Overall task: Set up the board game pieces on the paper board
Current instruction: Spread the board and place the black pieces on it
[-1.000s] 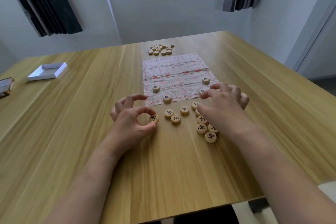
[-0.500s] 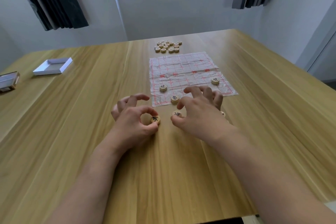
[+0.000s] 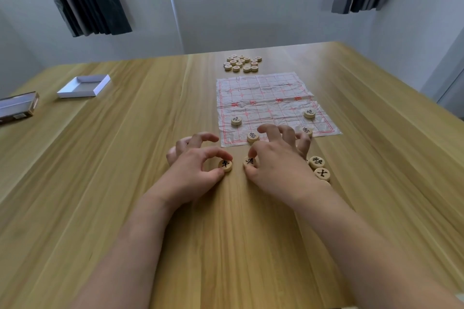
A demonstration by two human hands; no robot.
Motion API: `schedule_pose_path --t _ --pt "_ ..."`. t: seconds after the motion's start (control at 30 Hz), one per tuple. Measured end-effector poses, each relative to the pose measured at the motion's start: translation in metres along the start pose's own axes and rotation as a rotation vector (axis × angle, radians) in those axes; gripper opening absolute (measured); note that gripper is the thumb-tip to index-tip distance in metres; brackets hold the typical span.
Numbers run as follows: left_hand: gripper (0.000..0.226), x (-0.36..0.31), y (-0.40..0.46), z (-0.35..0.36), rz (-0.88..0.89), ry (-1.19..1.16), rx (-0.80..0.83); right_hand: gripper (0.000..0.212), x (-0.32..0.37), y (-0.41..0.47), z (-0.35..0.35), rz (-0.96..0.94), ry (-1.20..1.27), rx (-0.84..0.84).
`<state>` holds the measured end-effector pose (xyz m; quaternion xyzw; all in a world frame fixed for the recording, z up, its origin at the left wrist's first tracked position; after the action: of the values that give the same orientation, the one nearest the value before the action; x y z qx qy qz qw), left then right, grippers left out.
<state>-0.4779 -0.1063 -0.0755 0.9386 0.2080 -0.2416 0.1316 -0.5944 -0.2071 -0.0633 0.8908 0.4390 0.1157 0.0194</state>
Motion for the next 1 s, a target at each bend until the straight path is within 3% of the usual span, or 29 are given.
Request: schedule_pose_path --t 0.33,0.6,1.0 --pt "0.038 0.006 0.000 -0.002 -0.008 -0.026 -0.007 0.036 -0.004 0.000 -0.003 0.017 0.044 0.049" --pt "0.018 0.008 -0.001 -0.002 -0.024 -0.001 -0.054 0.028 0.002 0.001 -0.002 -0.018 0.039 0.042" --pt "0.016 0.009 0.044 -0.016 -0.085 -0.103 -0.180 0.021 -0.010 0.015 -0.017 -0.042 0.020 -0.049"
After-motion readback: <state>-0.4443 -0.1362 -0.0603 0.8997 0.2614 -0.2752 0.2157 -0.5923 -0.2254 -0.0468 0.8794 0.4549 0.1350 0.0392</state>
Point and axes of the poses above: each hand's wrist, its own y-axis towards the middle knuckle, its own z-axis out of the palm, x = y × z, the point moved 8 cm from there along y, towards the middle knuckle
